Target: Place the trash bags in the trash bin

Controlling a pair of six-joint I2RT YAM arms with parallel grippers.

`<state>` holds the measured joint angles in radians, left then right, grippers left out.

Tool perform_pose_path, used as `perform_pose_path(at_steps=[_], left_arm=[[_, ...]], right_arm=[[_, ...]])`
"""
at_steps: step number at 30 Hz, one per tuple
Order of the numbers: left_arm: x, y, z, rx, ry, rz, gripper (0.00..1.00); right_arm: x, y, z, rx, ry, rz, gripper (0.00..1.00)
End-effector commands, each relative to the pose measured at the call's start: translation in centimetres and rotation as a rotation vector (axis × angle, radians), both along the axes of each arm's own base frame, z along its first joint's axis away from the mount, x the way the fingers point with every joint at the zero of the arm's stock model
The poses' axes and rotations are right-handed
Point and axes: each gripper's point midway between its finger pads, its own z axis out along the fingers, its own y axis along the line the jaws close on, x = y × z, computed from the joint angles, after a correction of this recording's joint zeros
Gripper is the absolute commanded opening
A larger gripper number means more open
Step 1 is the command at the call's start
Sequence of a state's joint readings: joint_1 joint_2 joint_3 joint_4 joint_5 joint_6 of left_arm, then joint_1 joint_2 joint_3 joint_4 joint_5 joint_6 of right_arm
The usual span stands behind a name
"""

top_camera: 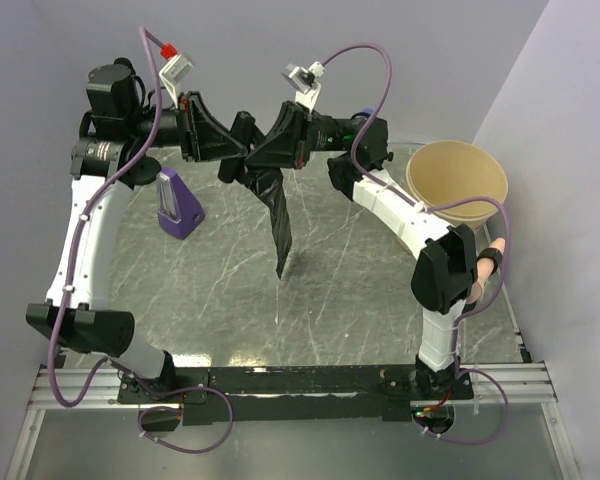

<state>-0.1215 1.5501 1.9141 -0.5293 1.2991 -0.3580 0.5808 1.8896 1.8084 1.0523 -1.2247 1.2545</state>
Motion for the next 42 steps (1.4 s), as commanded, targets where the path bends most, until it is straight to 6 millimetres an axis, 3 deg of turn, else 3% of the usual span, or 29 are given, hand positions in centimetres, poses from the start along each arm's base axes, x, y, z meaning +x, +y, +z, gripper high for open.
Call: perform_pose_path(at_steps=[1,8,10,14,16,19,21,23,28,31,35,39,42], left_arm=[[16.4,4.8,-11.0,0.183,0.080,0.470,0.01],[24.5,6.6,-12.6,0.288,-0.017,0.603,0.01],[25.6,6.7,-12.8,0.301,-0.049,0.611,0.01],[25.7,6.3,-12.1,0.281,-0.076,0.583,0.01],[25.1,6.5,-11.7,0.283,-0.071,0.594,0.01],[23.1,8.3,-10.6,0.353,-0.090,0.674,0.01],[20.8,10.1,-9.3,0.387,-0.113,0.732,0.01],[18.1,12.2,-8.5,0.407,-0.119,0.803,0.01],[10.6,18.6,-9.4,0.570,-0.089,1.009,0.01],[6.8,24.9,-12.0,0.674,0.026,1.246,0.01],[4.2,31.4,-19.0,0.915,0.189,1.383,0.01],[4.1,36.1,-25.9,0.981,0.363,1.404,0.01],[6.1,37.0,-29.7,0.968,0.368,1.350,0.01]], right_arm=[[-12.1,-6.0,11.1,0.379,-0.493,0.082,0.00],[-12.1,-6.4,11.2,0.360,-0.522,0.066,0.00],[-11.8,-6.5,11.1,0.352,-0.528,0.060,0.00],[-11.4,-6.4,11.0,0.346,-0.533,0.052,0.00],[-10.9,-6.1,10.5,0.329,-0.529,0.043,0.00],[-9.5,-5.2,9.2,0.247,-0.566,0.016,0.00],[-8.1,-4.7,8.3,0.210,-0.595,-0.030,0.00],[-5.8,-4.3,7.6,0.167,-0.504,-0.105,0.00],[-2.4,-3.7,5.9,0.114,-0.379,-0.215,0.00],[-0.8,-3.1,5.5,0.088,-0.380,-0.294,0.00],[1.0,-2.8,5.5,0.045,-0.418,-0.447,0.00],[1.1,-3.4,6.1,0.078,-0.543,-0.664,0.00],[0.8,-3.8,6.6,0.086,-0.561,-0.721,0.00]])
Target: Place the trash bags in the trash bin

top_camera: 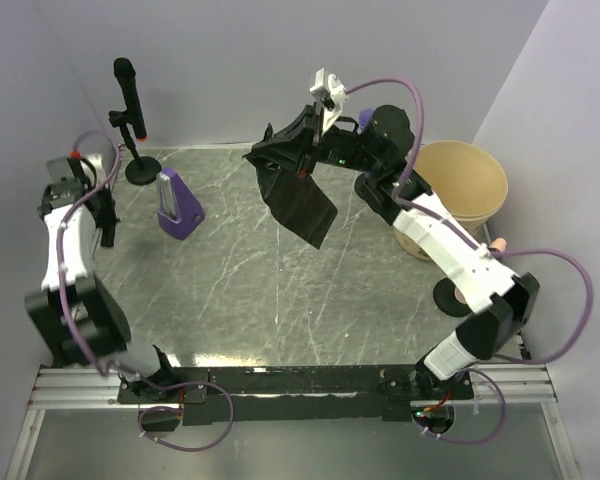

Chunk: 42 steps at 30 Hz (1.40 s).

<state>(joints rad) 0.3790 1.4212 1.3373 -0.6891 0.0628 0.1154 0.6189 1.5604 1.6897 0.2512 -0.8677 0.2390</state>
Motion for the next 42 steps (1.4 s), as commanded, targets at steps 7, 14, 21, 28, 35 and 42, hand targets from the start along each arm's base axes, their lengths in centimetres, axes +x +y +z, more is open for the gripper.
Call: perform_pose_path(at_steps=[7,14,21,28,35,42], left_arm=[[5.5,3.7,-10.5,-0.013,0.104,-0.043,0.35],[4.3,1.6,-3.1,0.000,-0.115,-0.126,0.74],[-3.2,-12.5,8.0,-0.169,-0.393,-0.727,0.97],[-4.7,-23.4,11.5,-0.331,-0.550,-1.022,0.97],[-3.4,-29.4,11.9,-0.381,-0.619,-1.120,0.97],[-4.8,-35.0,11.0,-0.461,-0.620,-1.267,0.98]], right_arm=[[-2.6,-2.8,6.0,0.056,-0.256,-0.195,0.00],[-3.2,-3.7,8.7,0.097,-0.348,-0.280,0.00],[-3.2,-3.6,10.8,0.122,-0.376,-0.301,0.00],[-2.6,-4.3,13.5,0.175,-0.401,-0.364,0.00],[-0.6,-4.8,14.5,0.230,-0.319,-0.452,0.00],[-0.1,-4.3,15.4,0.245,-0.305,-0.453,0.00]])
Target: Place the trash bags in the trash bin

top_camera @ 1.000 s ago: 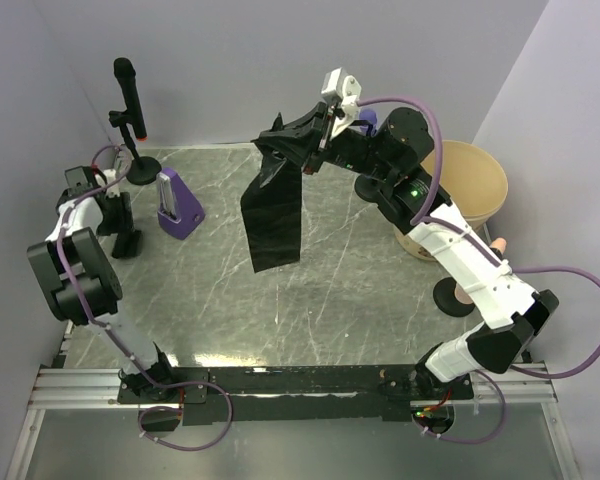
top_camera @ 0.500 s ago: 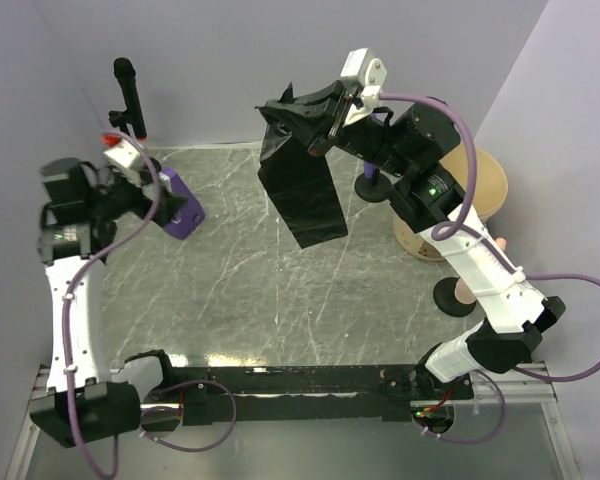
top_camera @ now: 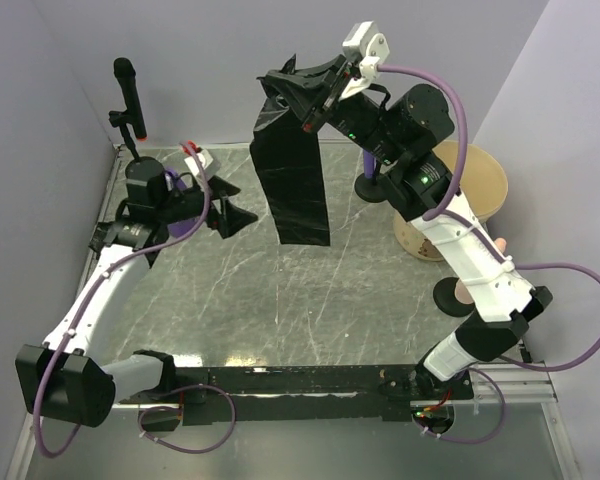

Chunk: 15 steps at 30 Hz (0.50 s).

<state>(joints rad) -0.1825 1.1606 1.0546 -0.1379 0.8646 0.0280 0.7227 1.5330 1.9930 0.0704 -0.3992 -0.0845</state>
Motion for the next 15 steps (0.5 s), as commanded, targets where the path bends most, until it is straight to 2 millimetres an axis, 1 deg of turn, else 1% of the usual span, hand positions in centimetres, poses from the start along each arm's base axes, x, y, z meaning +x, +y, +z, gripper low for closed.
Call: perform_pose_path(at_steps=[1,4,7,9,10,11,13,14,15], left_arm=[[-0.5,-2.8,1.6,-0.066,-0.073,-0.075,0.98],[-1.3,-4.6,1.0,-0.075,-0.064,-0.124,0.98],[-1.0,-5.9,0.3,-0.075,-0.066,-0.146,0.98],[0.0,-6.8,-0.2,-0.097,-0.074,-0.135,0.98],[0.6,-7.1,-0.1,-0.117,-0.081,-0.127,0.99],[1.1,-7.7,-0.5,-0.129,-0.073,-0.132,0.99],[1.4,-9.3,-0.5,-0.143,-0.069,-0.191,0.91],[1.2,-10.2,-0.3,-0.144,-0.062,-0.238,0.82],[0.6,-11.1,0.4,-0.142,-0.065,-0.304,0.69]], right_arm=[[-0.5,-0.8,3.0,0.076,-0.026,-0.017,0.00],[0.1,-0.6,3.4,0.101,-0.015,-0.028,0.00],[0.5,-0.7,3.9,0.125,-0.013,-0.038,0.00],[0.9,-0.9,4.3,0.146,-0.004,-0.056,0.00],[1.3,-1.2,4.4,0.164,0.013,-0.075,0.00],[1.8,-1.5,4.6,0.181,0.033,-0.100,0.00],[2.7,-2.0,4.5,0.199,0.053,-0.140,0.00],[3.0,-2.1,4.3,0.200,0.057,-0.150,0.00],[3.4,-2.4,4.2,0.200,0.060,-0.165,0.00]])
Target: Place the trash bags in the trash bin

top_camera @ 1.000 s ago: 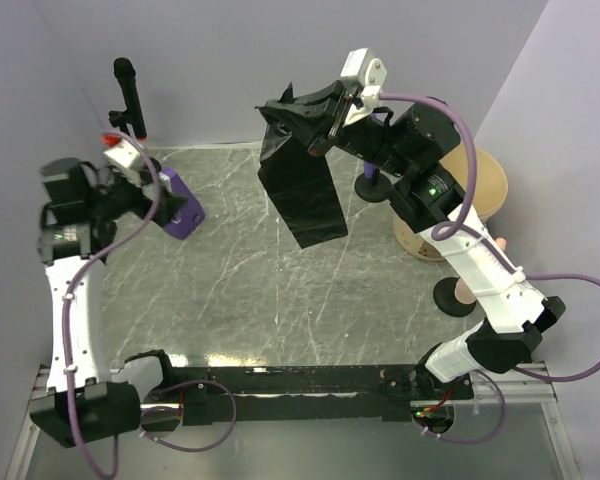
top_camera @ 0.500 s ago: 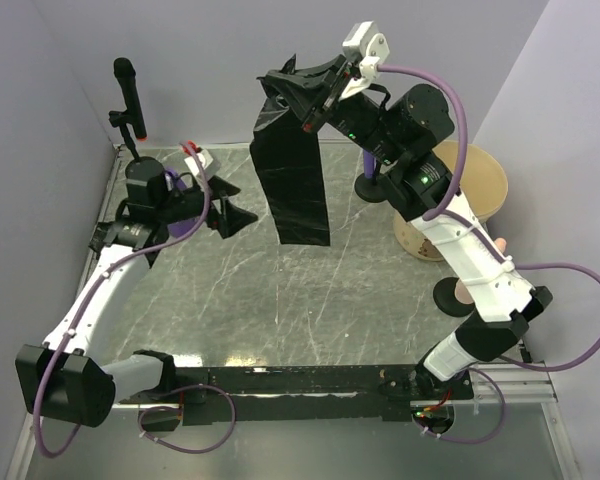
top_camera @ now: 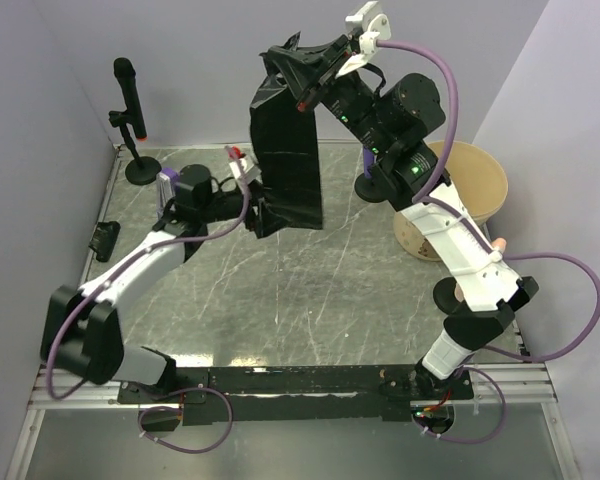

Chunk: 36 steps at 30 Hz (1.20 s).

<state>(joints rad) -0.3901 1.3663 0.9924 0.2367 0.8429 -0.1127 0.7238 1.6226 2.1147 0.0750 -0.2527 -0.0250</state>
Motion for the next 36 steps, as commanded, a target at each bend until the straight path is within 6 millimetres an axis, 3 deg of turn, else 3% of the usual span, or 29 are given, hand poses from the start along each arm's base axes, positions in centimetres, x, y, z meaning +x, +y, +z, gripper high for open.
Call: perform_pose_path(at_steps=[1,4,6,9,12,13,15,17,19,25,28,32,36], left_arm=[[-0.6,-3.7,3.3,-0.049,-0.079,-0.182,0.52],[-2.4,-4.5,1.9,-0.007,-0.019,-0.268,0.16],[-3.7,-4.2,1.3,-0.002,0.020,-0.296,0.02],[-5.5,-3.0,0.8,0.023,0.081,-0.300,0.01],[-5.8,-0.8,0.4,0.052,0.139,-0.277,0.01],[-6.1,-0.3,0.4,0.060,0.130,-0.296,0.01],[-6.4,0.8,0.2,0.075,0.168,-0.310,0.01],[-6.8,1.4,0.0,0.092,0.192,-0.339,0.01],[-7.1,1.7,0.0,0.110,0.212,-0.369,0.00],[-8.5,2.0,-0.8,0.138,0.389,-0.495,0.01],[-9.2,2.0,-1.1,0.102,0.487,-0.576,0.01],[-8.3,1.6,1.6,-0.003,0.493,-0.583,0.01],[-7.2,1.0,5.5,-0.048,0.404,-0.596,0.01]], right_arm=[[1.1,-2.4,2.1,0.088,-0.004,-0.092,0.00],[3.8,-3.7,1.1,0.078,-0.007,-0.156,0.00],[6.6,-4.3,-0.7,0.048,0.010,-0.185,0.00],[11.7,-4.6,-6.2,-0.085,0.097,-0.246,0.19],[16.2,-6.4,-13.4,-0.156,0.286,-0.351,0.20],[17.2,-7.8,-15.2,-0.152,0.342,-0.390,0.33],[18.3,-8.5,-19.5,-0.256,0.396,-0.444,0.58],[18.8,-9.3,-21.9,-0.316,0.456,-0.473,0.68],[18.4,-10.1,-22.2,-0.318,0.461,-0.475,0.81],[18.3,-14.4,-19.8,-0.349,0.377,-0.659,0.89],[17.0,-15.5,-18.2,-0.350,0.334,-0.676,0.92],[12.4,-16.4,-18.0,-0.339,0.357,-0.630,0.95],[3.4,-12.3,-21.6,-0.428,0.386,-0.254,0.89]])
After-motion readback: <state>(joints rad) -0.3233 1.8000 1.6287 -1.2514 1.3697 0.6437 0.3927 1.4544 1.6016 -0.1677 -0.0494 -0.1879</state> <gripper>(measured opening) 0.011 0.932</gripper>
